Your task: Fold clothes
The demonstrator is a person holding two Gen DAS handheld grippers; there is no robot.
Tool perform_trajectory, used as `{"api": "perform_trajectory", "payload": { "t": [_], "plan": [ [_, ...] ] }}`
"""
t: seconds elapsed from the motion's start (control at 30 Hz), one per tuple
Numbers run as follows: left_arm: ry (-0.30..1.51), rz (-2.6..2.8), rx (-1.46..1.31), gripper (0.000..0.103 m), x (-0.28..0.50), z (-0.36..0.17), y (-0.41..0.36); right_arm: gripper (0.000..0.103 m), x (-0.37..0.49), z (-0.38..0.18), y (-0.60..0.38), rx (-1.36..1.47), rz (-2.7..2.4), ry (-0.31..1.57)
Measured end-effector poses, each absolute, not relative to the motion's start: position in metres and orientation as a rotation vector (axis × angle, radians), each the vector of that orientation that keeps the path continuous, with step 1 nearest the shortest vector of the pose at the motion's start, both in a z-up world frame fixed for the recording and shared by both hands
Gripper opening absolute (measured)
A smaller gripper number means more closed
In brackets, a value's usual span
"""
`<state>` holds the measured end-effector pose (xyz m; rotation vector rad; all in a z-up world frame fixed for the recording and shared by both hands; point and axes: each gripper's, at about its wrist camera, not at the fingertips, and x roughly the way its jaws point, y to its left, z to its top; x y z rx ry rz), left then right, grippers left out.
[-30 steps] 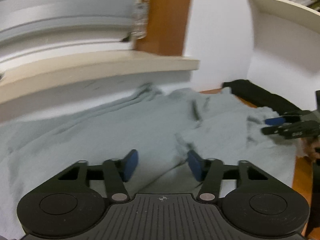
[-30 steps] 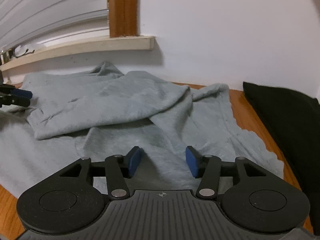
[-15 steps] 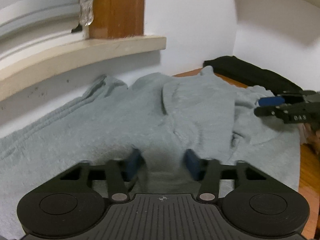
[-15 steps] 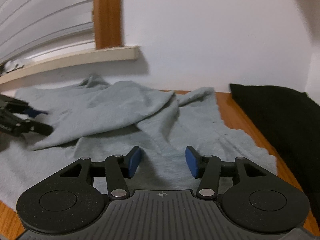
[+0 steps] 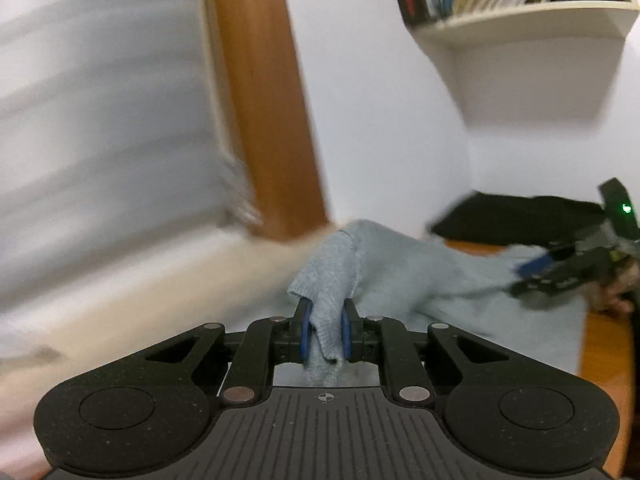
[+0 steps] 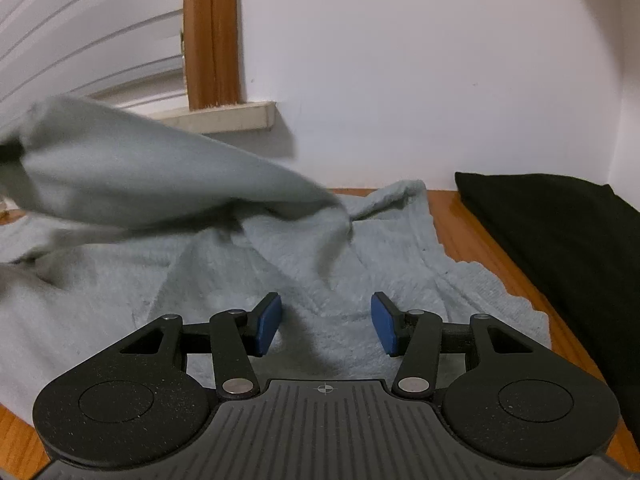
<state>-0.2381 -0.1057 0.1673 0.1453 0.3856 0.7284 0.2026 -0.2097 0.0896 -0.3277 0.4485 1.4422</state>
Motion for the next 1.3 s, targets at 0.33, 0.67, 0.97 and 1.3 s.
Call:
{"api": "perform_trajectory", "payload": {
  "t": [0.33,0.67,0.97,1.3],
  "plan": [
    [0.423,0.866,0.076,0.023,-0.346,0.14,-0.107,0.05,0.204,0.09,-0.216,-0.273,1.484,0.432],
    [0.432,0.961,-0.037,0.025,-0.401,0.114,-0.106,0.051,0.208,0.091,-0.228,-0.197,1.517,0.408],
    [0.389,0.972,-0.143,0.049,-0.41,0.12,-0.104,0.051,0.213,0.092,-0.252,-0.176,1.461,0.495],
    [0.444,0.926,-0.276,0.045,-0.391,0.097,-0.122,0.051,0.204,0.086,-0.255,-0.194,1.531,0.571]
  ]
}}
